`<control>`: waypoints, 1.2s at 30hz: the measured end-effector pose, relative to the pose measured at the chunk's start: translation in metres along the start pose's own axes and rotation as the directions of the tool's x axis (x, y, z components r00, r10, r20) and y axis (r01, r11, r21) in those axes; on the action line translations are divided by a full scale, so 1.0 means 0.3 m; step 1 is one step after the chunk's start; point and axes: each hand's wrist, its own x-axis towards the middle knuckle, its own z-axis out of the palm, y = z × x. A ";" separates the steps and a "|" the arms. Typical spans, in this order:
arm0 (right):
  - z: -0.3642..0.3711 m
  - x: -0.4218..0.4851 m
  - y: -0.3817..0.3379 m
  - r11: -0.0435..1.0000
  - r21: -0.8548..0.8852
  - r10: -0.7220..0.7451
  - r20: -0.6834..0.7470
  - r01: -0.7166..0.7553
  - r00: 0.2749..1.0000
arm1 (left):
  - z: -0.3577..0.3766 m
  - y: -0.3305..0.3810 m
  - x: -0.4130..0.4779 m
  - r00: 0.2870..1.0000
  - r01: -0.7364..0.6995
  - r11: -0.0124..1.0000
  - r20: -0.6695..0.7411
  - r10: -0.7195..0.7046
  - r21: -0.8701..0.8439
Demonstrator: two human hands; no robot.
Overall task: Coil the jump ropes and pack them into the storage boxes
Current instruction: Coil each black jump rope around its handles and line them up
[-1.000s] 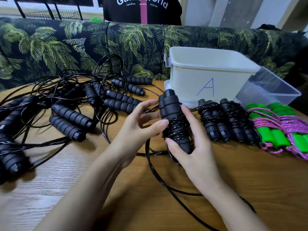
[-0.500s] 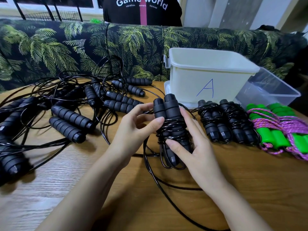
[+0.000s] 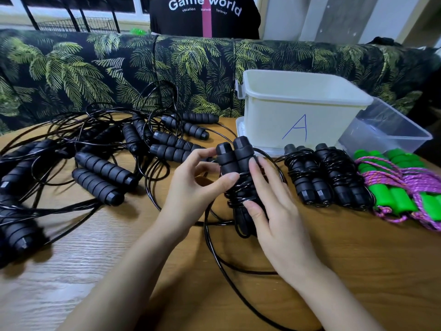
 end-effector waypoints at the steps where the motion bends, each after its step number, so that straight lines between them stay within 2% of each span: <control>1: -0.005 0.001 0.003 0.998 0.061 0.026 0.008 -0.027 1.000 | -0.006 -0.002 0.004 0.999 0.001 1.000 0.047 -0.001 -0.006; 4: -0.019 0.010 0.009 0.966 0.236 0.097 0.044 -0.104 0.994 | -0.014 0.003 0.008 0.990 0.013 0.998 0.137 -0.005 -0.053; 8: -0.010 0.004 -0.007 0.961 0.249 0.098 0.110 -0.123 0.989 | -0.002 0.011 0.002 0.996 -0.014 0.997 0.089 0.021 -0.078; 10: -0.004 -0.001 -0.021 0.978 0.172 0.091 0.138 -0.114 0.986 | 0.013 0.014 -0.005 0.998 -0.052 0.997 0.040 0.054 -0.062; 13: 0.006 -0.005 -0.041 0.988 -0.113 0.117 0.142 -0.101 0.983 | 0.037 0.011 -0.017 0.996 -0.092 0.996 0.007 0.092 -0.015; 15: 0.015 -0.004 -0.055 0.962 -0.255 0.118 0.058 -0.100 0.991 | 0.046 0.008 -0.021 0.997 -0.081 0.996 0.000 0.081 -0.033; 18: 0.026 -0.009 -0.048 0.947 -0.306 0.081 -0.072 -0.099 0.994 | 0.045 0.009 -0.024 0.997 -0.050 0.994 0.051 0.055 -0.095; 21: 0.020 -0.010 -0.018 0.966 -0.251 0.031 -0.108 -0.058 0.994 | 0.034 0.014 -0.021 0.989 -0.055 0.995 0.130 0.066 -0.086; 26: 0.017 -0.005 -0.001 0.998 -0.031 0.052 -0.044 -0.053 0.998 | 0.019 0.024 -0.017 0.974 -0.089 0.995 0.207 0.096 -0.042; 30: 0.013 -0.004 0.001 0.991 -0.122 0.050 -0.106 -0.062 0.993 | 0.017 0.019 -0.017 0.970 -0.090 0.995 0.221 0.098 -0.049; 33: 0.014 -0.003 0.013 0.996 -0.004 0.085 -0.112 -0.086 0.990 | 0.014 0.013 -0.014 0.969 -0.086 0.995 0.226 0.096 -0.052; 36: 0.012 -0.003 0.002 0.983 0.148 0.125 -0.121 -0.107 0.985 | 0.014 0.015 -0.011 0.981 -0.087 0.993 0.166 0.100 -0.083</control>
